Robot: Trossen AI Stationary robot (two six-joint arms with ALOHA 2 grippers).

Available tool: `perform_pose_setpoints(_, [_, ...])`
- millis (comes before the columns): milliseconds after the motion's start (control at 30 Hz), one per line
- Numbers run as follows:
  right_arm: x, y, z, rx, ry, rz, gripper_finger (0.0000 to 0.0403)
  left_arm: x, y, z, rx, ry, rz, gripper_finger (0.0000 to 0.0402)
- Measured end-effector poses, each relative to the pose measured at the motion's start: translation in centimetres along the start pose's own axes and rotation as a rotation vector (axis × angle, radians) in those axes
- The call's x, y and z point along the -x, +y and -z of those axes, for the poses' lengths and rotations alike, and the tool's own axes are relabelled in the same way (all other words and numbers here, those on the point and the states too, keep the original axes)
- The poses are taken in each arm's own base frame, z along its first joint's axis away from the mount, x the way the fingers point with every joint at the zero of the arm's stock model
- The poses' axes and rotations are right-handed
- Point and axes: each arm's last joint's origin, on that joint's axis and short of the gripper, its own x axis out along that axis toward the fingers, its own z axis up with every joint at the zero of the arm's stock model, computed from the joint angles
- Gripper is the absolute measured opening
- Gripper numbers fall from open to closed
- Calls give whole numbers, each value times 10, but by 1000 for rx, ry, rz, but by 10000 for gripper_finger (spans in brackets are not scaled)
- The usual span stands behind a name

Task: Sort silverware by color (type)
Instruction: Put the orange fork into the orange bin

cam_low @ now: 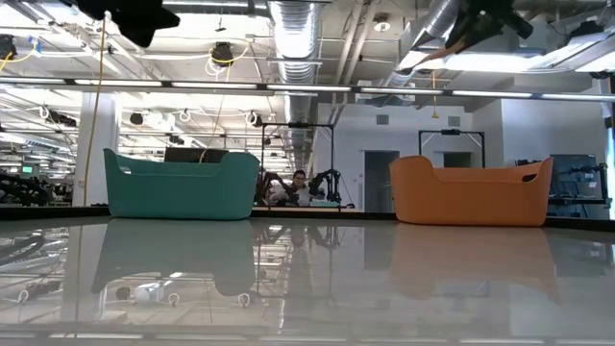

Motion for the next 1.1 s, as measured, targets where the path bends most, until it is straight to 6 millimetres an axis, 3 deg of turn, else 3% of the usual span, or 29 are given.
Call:
perform_pose_setpoints(233, [-16, 2, 9, 18, 43, 56, 103, 15, 4, 0, -20, -52, -42, 171])
perform_pose_setpoints(600, [-50, -40, 58, -27, 58, 182, 103, 14, 6, 2, 83, -33, -124, 171])
perform_pose_setpoints(733, [-68, -55, 89, 131, 198, 168, 103, 15, 10, 2, 100, -45, -249, 171])
perform_pose_setpoints(867, [-79, -62, 110, 329, 346, 30, 103, 16, 14, 2, 138, -55, -394, 171])
perform_pose_setpoints(1100, [-88, -72, 100, 559, 322, -82, 103, 19, 19, 0, 237, -104, -575, 171])
